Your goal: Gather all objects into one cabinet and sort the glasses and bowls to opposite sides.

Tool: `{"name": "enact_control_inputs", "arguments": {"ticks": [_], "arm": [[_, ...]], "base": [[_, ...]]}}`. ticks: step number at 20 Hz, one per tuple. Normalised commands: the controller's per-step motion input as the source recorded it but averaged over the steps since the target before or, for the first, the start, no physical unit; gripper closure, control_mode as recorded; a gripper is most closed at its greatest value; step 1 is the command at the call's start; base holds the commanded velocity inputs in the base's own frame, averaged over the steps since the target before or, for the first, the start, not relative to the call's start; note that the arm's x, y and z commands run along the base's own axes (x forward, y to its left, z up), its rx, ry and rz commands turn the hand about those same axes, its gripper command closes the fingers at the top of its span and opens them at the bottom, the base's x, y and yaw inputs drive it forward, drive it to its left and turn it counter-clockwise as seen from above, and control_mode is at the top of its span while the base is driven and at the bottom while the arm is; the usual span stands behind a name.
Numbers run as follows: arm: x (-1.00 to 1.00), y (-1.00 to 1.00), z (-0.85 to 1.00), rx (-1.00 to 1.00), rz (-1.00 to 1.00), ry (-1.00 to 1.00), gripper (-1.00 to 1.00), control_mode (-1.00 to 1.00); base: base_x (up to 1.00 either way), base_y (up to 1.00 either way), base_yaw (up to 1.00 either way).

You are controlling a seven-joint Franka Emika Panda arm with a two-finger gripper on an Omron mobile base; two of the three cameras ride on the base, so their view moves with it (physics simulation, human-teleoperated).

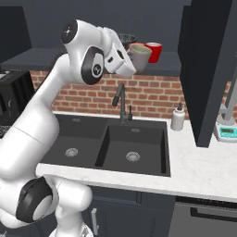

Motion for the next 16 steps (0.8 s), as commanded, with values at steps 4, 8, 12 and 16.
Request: {"name": "enact_control_inputs", "arguments": {"ticks": [4, 8, 12, 16], "arm": [[0.56, -0.02, -0.17, 0.04, 0.01, 0.04, 1.00, -1.00], [0.34, 0.01, -0.21, 0.00, 0.04, 0.04, 1.00, -1.00], [0.33, -0.07, -0.10, 0.00, 0.05, 0.01, 1.00, -1.00], [0.33, -0.10, 0.00, 0.00, 0.06, 0.00, 1.00, -1.00]], "base": [[0.00, 0.00, 0.00], [0.00, 0.00, 0.00], [0.00, 0.00, 0.00], [0.00, 0.00, 0.00]]}}
